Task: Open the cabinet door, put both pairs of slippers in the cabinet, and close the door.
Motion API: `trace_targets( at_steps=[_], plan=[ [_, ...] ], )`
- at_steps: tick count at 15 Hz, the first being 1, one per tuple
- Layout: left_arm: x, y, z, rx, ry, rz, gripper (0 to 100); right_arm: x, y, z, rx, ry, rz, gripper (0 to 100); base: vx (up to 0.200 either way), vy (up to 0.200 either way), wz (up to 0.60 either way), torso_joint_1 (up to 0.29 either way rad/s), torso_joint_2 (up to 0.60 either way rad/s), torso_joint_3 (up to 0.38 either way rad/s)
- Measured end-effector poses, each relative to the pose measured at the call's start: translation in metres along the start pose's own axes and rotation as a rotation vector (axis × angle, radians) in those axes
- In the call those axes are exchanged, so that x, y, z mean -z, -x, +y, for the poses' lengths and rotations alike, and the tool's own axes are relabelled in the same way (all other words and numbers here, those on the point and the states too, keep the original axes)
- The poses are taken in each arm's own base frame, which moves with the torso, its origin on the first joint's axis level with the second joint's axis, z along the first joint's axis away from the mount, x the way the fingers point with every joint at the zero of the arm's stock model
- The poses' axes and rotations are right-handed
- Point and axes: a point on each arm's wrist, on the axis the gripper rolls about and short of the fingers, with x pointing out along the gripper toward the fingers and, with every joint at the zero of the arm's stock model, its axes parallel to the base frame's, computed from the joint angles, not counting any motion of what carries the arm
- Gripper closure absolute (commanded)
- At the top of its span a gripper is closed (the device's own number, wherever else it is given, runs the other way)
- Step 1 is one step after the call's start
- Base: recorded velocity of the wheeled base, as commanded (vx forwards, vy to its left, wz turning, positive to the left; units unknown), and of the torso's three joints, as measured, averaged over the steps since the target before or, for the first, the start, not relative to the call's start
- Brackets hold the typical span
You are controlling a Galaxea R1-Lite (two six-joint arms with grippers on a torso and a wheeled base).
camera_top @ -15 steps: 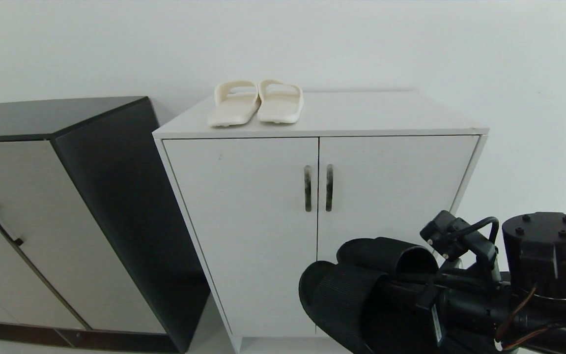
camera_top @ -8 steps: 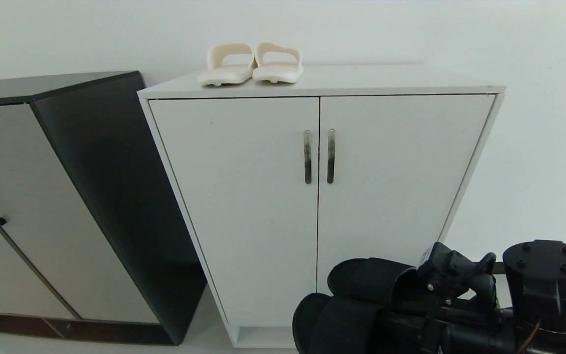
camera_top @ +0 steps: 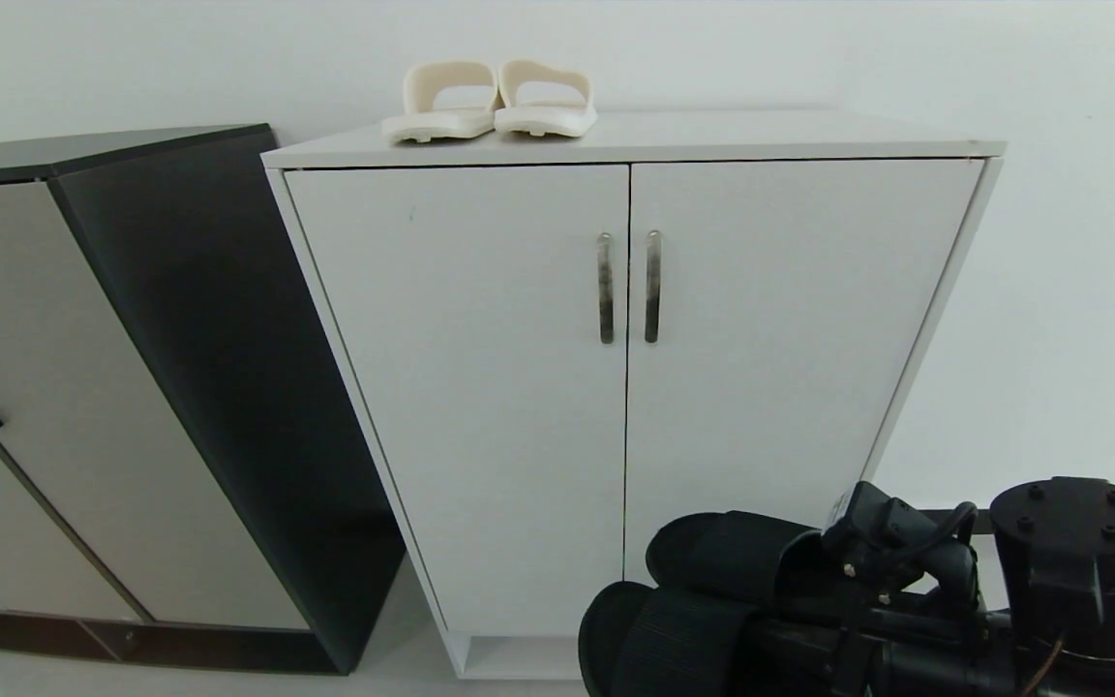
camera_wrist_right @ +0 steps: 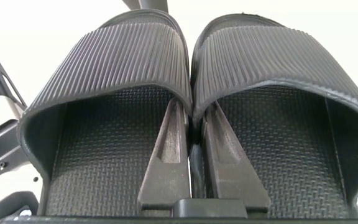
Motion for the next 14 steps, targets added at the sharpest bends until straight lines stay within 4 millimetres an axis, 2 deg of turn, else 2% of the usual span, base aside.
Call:
trace_targets(
  at_steps=[1, 5, 9, 11, 14],
  plan=[
    [-0.014, -0.005, -0.001, 0.043, 0.014, 0.013, 0, 0.000, 0.000, 0.000, 0.001, 0.000, 0.000, 100, 0.000, 0.000, 0.00, 0.000, 0.00, 0.000],
    [-0.045, -0.041, -0.004, 0.289, 0.044, 0.118, 0, -0.002, 0.002, 0.000, 0.003, 0.009, -0.010, 100, 0.000, 0.000, 0.00, 0.000, 0.00, 0.000],
    [-0.084, -0.094, -0.009, 0.425, 0.047, 0.142, 0, -0.002, 0.002, 0.001, 0.001, 0.004, -0.013, 100, 0.000, 0.000, 0.00, 0.000, 0.00, 0.000],
    [-0.095, -0.118, -0.021, 0.536, 0.057, 0.178, 0, -0.003, 0.002, 0.001, 0.000, 0.005, -0.015, 100, 0.000, 0.000, 0.00, 0.000, 0.00, 0.000],
    [-0.111, -0.151, -0.049, 0.655, 0.079, 0.201, 0, -0.003, -0.001, 0.000, 0.001, 0.004, -0.009, 100, 0.000, 0.000, 0.00, 0.000, 0.00, 0.000]
  ],
)
